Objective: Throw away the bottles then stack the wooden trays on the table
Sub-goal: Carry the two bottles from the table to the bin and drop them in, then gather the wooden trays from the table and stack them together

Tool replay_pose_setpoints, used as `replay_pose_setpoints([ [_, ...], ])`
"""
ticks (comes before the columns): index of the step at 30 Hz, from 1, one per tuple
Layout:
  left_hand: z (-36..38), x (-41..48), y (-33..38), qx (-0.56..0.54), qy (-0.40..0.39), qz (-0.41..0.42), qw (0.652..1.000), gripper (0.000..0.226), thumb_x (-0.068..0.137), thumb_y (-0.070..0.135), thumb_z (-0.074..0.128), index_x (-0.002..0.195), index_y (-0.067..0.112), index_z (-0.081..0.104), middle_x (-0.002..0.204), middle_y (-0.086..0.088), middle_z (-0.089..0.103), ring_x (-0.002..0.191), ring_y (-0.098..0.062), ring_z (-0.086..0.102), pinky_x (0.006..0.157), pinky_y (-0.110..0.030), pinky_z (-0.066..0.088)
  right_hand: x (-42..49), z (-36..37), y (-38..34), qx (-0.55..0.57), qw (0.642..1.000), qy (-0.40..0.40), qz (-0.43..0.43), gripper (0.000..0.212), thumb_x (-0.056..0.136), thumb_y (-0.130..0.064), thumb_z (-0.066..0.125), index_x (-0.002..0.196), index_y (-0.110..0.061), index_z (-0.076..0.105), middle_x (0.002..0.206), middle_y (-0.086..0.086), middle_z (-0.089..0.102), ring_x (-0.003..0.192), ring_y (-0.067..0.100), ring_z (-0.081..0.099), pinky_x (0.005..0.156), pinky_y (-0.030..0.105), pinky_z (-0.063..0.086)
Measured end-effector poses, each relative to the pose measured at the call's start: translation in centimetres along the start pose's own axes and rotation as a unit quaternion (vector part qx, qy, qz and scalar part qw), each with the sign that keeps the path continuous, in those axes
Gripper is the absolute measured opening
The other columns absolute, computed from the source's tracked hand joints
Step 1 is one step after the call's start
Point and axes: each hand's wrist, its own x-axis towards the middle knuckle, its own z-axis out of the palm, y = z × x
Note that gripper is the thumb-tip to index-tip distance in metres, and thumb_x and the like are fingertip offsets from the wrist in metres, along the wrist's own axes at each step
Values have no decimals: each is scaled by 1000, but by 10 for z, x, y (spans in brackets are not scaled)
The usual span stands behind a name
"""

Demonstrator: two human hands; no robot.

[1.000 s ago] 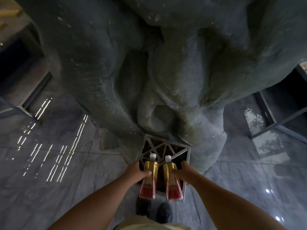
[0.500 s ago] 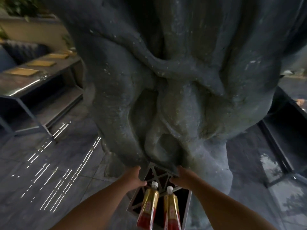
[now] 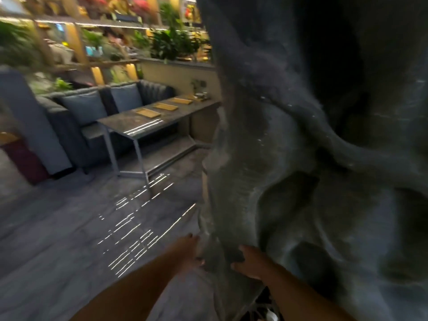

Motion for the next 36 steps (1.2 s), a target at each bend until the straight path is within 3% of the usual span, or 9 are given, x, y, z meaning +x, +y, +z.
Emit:
replay_pose_setpoints([
  [4,-25,-1,-73,6,24,-40,999,64,77,48,61,130,18,43,130,-10,51,122,-31,51,90,-39,47,51,-3,-75,-60,996,7,-71,79,83,-49,64,148,-14,34,152,10,40,139,24,40,112,28,33],
  [7,-44,2,-137,0,40,-71,997,62,78,47,61,129,17,44,131,-10,50,124,-32,49,92,-39,46,92,-6,-142,-75,993,-9,-91,85,76,-57,56,146,-11,38,151,13,42,137,27,42,111,34,35],
  [10,-68,7,-204,-4,55,-96,994,63,79,48,60,130,16,43,132,-11,51,123,-32,50,93,-40,47,133,-10,-209,-115,989,-25,-91,79,87,-42,63,149,-5,31,151,17,41,137,30,42,110,33,34],
  [13,-92,9,-271,-25,74,-125,989,63,79,52,60,129,18,44,132,-9,52,124,-30,50,93,-39,46,169,-21,-270,-117,990,2,-77,63,82,-36,66,137,-11,48,138,17,54,125,34,52,104,40,44],
  [18,-134,11,-370,-65,120,-164,977,62,81,50,60,134,20,44,139,-7,51,127,-27,50,101,-39,46,215,-50,-350,-125,985,37,-115,72,81,-50,63,142,-17,41,141,13,51,128,30,51,106,41,41],
  [23,-165,27,-428,-97,143,-187,967,64,83,50,61,134,16,45,138,-11,52,124,-29,51,99,-35,44,264,-67,-412,-160,969,46,-184,74,90,-49,59,150,-15,32,156,10,36,141,24,37,113,29,29],
  [25,-174,39,-449,-86,139,-191,968,67,82,50,62,138,17,42,141,-11,50,126,-30,50,101,-35,43,284,-65,-433,-158,967,47,-196,75,89,-51,59,151,-17,32,156,9,35,143,25,34,116,31,28],
  [36,-242,189,-519,-54,119,-190,973,67,80,48,65,135,19,42,134,-10,51,120,-29,52,94,-38,45,456,-115,-493,-212,951,48,-222,64,87,-50,59,137,-12,48,144,12,49,134,28,46,109,33,35],
])
